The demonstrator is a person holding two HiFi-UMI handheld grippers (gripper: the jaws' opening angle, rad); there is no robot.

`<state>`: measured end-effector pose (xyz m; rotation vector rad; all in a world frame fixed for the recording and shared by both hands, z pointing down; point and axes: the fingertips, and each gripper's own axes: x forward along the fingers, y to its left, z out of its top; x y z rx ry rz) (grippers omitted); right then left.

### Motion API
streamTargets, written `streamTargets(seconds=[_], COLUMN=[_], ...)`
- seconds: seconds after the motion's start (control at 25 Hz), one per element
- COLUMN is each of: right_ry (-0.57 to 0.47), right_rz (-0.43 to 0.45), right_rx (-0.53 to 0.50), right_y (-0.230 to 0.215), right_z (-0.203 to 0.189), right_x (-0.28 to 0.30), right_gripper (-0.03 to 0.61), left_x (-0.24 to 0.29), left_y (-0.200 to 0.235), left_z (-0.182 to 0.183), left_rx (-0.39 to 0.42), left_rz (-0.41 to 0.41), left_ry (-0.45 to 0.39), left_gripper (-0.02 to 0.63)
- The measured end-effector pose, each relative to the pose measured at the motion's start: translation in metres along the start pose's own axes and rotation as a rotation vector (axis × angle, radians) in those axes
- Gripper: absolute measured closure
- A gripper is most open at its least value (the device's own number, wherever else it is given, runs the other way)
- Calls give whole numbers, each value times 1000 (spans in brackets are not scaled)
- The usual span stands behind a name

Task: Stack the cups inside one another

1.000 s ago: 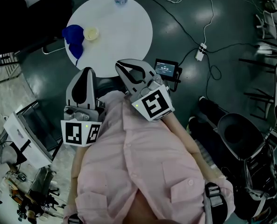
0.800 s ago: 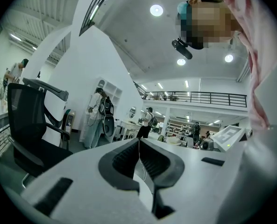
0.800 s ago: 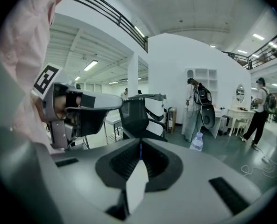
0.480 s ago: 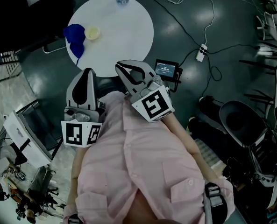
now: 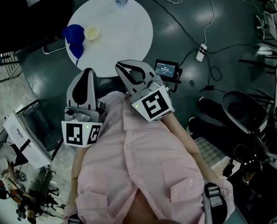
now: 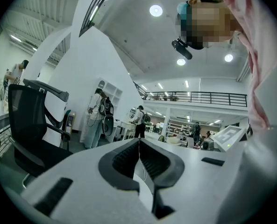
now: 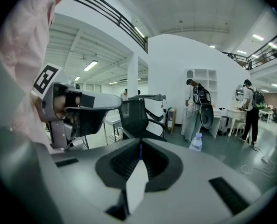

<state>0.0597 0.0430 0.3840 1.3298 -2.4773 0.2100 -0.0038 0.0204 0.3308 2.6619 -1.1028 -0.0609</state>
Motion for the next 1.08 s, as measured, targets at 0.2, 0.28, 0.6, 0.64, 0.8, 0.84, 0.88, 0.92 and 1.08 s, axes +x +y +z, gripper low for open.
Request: streamTargets(seconds=[0.2,0.28,0.6,0.64,0.8,0.84,0.88,0.92,1.08], right_ry=[0,-6,8,9,2,-1,-1,3,15], right_rz=[-4,-2,-1,0,1,1,2,2,4], right_rx=[-2,-3,-6,-6,-8,-8,-8,-7,-9], right_y=[0,-1,4,4,5,5,5,6,6], right_z=[0,0,0,0,0,0,0,1,1], right_x=[-1,1,-4,-4,-3,-2,-2,-2,-2], right_gripper=[545,545,545,545,545,545,545,545,545], left_x=[-1,0,-6,-6,-7,-7,-7,-7,-8], left_y=[0,1,-2,-3,-1,-1,-1,-1,0], left_z=[0,0,1,1,1,1,1,2,2], left_rx=[0,0,1,1,1,0,0,0,-1], left_rz=[2,2,5,5,7,7,8,8,11], left_ry=[-4,-4,-6,-7,-9,-9,-9,-8,-8], left_gripper=[595,595,595,595,595,595,595,595,595])
